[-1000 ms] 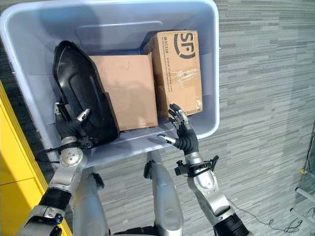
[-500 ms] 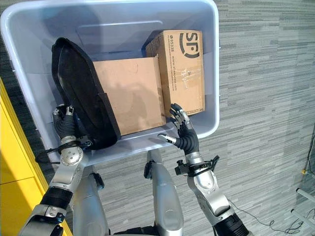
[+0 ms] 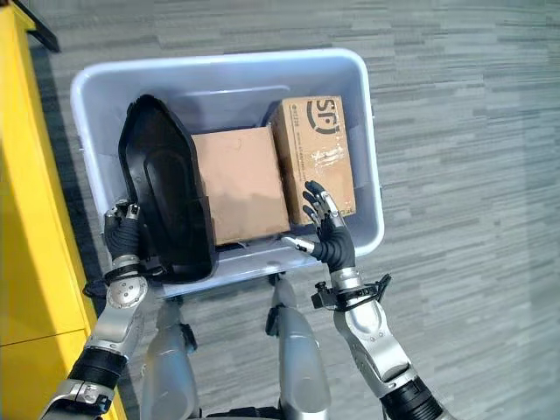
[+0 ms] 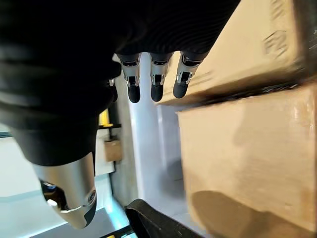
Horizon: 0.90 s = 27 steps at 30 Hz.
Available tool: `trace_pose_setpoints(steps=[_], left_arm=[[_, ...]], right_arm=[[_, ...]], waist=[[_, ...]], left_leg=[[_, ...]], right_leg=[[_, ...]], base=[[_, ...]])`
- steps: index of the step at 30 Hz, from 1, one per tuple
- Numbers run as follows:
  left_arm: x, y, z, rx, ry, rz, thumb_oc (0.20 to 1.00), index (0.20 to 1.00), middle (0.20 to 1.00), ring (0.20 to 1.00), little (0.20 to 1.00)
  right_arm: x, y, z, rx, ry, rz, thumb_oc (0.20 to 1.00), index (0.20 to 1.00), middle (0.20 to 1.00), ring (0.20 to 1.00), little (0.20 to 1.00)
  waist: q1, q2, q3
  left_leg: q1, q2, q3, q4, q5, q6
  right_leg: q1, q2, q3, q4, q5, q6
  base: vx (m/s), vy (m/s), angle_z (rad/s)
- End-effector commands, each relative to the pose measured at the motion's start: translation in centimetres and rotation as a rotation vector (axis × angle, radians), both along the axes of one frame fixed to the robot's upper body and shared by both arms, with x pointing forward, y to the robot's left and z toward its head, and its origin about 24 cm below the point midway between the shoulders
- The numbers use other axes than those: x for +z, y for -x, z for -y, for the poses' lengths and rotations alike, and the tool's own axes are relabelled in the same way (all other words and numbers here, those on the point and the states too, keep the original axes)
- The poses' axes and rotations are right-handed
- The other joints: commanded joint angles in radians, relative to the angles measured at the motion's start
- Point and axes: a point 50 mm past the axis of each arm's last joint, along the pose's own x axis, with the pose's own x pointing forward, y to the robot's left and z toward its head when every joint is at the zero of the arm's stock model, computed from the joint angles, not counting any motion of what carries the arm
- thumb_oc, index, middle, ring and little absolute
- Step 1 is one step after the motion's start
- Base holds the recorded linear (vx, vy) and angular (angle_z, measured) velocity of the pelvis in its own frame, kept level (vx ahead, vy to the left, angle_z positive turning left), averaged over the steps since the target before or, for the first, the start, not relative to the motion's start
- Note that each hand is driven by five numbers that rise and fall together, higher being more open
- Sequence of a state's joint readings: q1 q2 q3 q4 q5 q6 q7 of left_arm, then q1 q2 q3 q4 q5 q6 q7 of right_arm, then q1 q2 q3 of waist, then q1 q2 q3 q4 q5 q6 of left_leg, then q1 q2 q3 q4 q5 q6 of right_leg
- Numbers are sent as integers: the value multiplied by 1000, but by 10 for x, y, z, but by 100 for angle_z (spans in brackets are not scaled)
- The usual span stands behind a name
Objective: Move parts from the plastic box to the shelf.
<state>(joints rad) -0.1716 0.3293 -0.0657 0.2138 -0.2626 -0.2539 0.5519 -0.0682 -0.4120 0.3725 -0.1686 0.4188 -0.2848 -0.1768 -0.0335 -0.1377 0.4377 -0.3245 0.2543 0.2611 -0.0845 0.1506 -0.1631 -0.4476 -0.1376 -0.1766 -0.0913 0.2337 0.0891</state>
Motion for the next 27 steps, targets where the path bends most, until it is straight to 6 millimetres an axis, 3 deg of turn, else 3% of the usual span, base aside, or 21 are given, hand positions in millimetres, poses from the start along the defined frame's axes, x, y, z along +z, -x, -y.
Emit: trace_pose_setpoints(steps=[1,7,16,20,23,27], left_arm=[[32,15,-31,60,-134,150,200,200,200,200,200],[56,20,-33,44,-174,262,200,200,200,200,200],[67,30,-30,-25,-227,297,200,200,200,200,200],[46,39,-26,-135,-190,201,200,200,200,200,200],[38,42,-24,-175,-175,162,200,200,200,200,200],[20,52,-18,-259,-137,67,200,200,200,200,200]], right_arm=[[1,0,8,-18,3,25,1000,1000,1000,1000,1000],[-4,-1,8,12,24,2,1000,1000,1000,1000,1000],[-11,3,11,32,47,-40,1000,1000,1000,1000,1000],[-20,7,19,16,70,-84,1000,1000,1000,1000,1000],[-22,6,19,20,73,-91,1000,1000,1000,1000,1000],[-17,0,12,51,70,-72,1000,1000,1000,1000,1000]], waist=[[22,0,-128],[30,48,-187],[31,88,-239],[35,134,-255],[39,150,-256],[56,181,-250]], left_leg=[[53,-3,-64,-3,-27,10],[109,-21,-67,-3,-41,16],[181,-29,-66,-3,-60,23],[268,-10,-81,-1,-65,31],[292,7,-90,7,-62,31],[333,65,-131,41,-27,30]], right_leg=[[92,-68,-9,4,-45,118],[153,-91,-18,4,-60,119],[230,-102,-21,4,-85,114],[282,-99,-25,127,-179,93],[295,-89,-32,186,-227,79],[298,-46,-52,361,-340,38]], base=[[31,19,4],[28,19,9],[40,-6,3],[51,-60,6],[4,-97,11],[-34,-209,19]])
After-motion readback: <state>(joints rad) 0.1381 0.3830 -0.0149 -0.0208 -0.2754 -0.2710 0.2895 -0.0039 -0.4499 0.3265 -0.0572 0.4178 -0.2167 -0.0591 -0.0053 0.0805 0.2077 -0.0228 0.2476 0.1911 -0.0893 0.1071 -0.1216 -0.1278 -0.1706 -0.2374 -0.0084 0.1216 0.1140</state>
